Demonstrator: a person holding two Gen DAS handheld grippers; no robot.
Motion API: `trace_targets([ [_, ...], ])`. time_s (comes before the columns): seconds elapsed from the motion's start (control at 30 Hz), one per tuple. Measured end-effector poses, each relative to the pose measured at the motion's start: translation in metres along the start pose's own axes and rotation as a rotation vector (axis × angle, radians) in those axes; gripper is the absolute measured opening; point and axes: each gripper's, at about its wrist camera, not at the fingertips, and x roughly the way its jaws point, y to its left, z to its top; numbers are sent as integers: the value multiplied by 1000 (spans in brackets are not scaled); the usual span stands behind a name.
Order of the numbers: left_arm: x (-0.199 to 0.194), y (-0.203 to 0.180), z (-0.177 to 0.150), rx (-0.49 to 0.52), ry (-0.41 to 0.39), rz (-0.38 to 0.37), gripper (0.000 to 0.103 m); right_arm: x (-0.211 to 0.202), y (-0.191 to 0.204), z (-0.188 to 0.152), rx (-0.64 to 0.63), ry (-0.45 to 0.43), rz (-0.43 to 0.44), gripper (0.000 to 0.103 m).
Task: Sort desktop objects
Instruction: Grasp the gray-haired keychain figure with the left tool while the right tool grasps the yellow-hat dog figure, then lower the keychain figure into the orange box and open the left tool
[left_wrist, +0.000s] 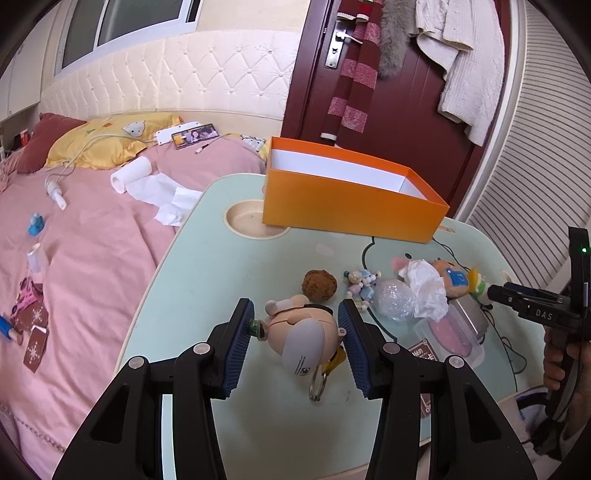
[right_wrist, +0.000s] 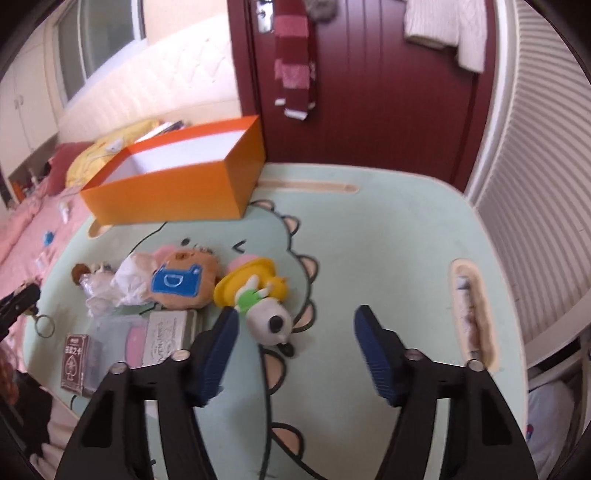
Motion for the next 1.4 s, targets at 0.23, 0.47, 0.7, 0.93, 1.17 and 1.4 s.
trace_targets([
  [0.23, 0, -9, -2, 45, -9, 13, 49, 24, 21, 9, -115, 40, -54, 54],
  [0.47, 1, -15, 6, 62, -33, 21, 49, 20, 12, 0, -44, 38, -12, 33],
  [0.7, 3, -38, 58, 119, -97, 19, 49, 3, -8, 0, 71, -48, -28, 32],
  [0.93, 34, -69, 137, 192, -131, 26, 49, 2, -13, 2, 112, -63, -12, 32],
  [1.17, 94, -65, 147, 119, -38, 37, 49, 7, -9, -1, 110, -43, 11, 33],
  [1.4, 136, -50, 141, 66, 71, 51, 49, 6, -11, -1, 119, -45, 14, 33],
])
